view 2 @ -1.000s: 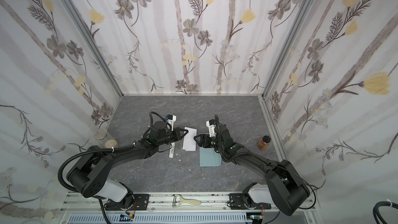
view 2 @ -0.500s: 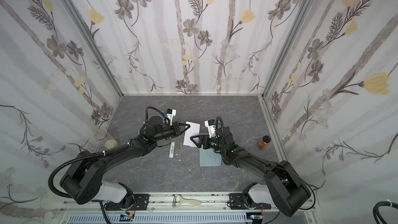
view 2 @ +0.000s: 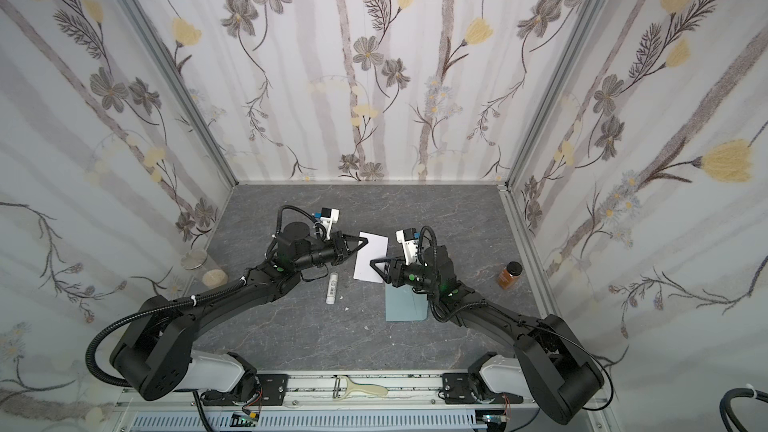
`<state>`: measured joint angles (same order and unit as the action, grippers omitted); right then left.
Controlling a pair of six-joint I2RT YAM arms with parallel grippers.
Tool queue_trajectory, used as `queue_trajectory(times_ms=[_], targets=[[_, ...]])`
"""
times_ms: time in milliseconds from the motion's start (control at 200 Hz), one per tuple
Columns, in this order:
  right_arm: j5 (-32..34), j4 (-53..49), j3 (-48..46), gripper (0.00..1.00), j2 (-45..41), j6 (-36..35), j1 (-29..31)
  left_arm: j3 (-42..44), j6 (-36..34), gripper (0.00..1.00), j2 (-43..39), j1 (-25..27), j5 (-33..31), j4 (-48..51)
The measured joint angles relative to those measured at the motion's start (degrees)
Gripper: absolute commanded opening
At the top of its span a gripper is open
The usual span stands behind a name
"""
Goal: Place the letter into the envelope and seal it
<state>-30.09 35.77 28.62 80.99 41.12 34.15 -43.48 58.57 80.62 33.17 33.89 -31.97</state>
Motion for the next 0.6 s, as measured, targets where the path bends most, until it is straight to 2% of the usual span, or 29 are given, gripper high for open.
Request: queue_trajectory(times_ms=[115,210,235,265,380,600], targets=[[0.0,0.4,-0.1,0.28,-0.3,0.4,0.0,0.3,0.4,0.0,-0.3,0.0,0.3,-0.6],[0.0,0.5,-0.3,0.08,-0.6,0.4,0.0,0.4,1.1,0.0,-0.4,0.0,0.4,-0.8],[0.0,0.5,-0.3,0.03,-0.7,0.4,0.0,0.5,1.2,0.11,-0.4,0.0,0.4,-0.8],[-0.1,0.6,-0.4,0.0,-0.8,0.4,0.0,0.5,1.4,0.29,-0.4,0.0,0.4,-0.8],[-0.2,0.8,-0.7,0.0,-1.4,0.8,0.0,0.6,1.5,0.58,-0.9,-0.2,0.4,-0.8],[1.0,-0.7,-1.0,0.0,-6.1,1.0,-0.3,4.9,1.2,0.68,-4.8,-3.1,-1.8,-1.3]])
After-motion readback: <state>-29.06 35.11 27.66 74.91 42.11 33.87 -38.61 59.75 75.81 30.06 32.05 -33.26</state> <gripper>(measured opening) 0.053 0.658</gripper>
